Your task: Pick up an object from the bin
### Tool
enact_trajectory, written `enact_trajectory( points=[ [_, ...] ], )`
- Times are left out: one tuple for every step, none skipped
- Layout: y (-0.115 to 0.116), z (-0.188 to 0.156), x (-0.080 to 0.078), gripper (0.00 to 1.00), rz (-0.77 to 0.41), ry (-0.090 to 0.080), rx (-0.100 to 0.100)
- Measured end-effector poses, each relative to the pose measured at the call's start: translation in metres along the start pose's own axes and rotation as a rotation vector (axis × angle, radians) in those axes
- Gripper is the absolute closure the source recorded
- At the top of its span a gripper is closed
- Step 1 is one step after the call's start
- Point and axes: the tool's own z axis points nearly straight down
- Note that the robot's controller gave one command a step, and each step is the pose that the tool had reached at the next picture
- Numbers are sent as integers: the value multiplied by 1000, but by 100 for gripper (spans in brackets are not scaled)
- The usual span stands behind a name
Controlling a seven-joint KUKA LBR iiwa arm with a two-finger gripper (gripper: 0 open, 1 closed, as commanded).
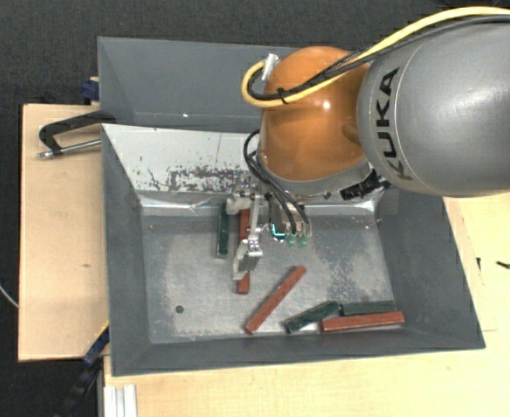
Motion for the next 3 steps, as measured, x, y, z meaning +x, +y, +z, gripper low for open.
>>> enact_trajectory(
  points=[
    [-1,-4,-2,0,3,-9,-1],
    [-20,42,12,0,-90,-12,-1],
    [-76,136,9,100,-6,-4,-1]
  ],
)
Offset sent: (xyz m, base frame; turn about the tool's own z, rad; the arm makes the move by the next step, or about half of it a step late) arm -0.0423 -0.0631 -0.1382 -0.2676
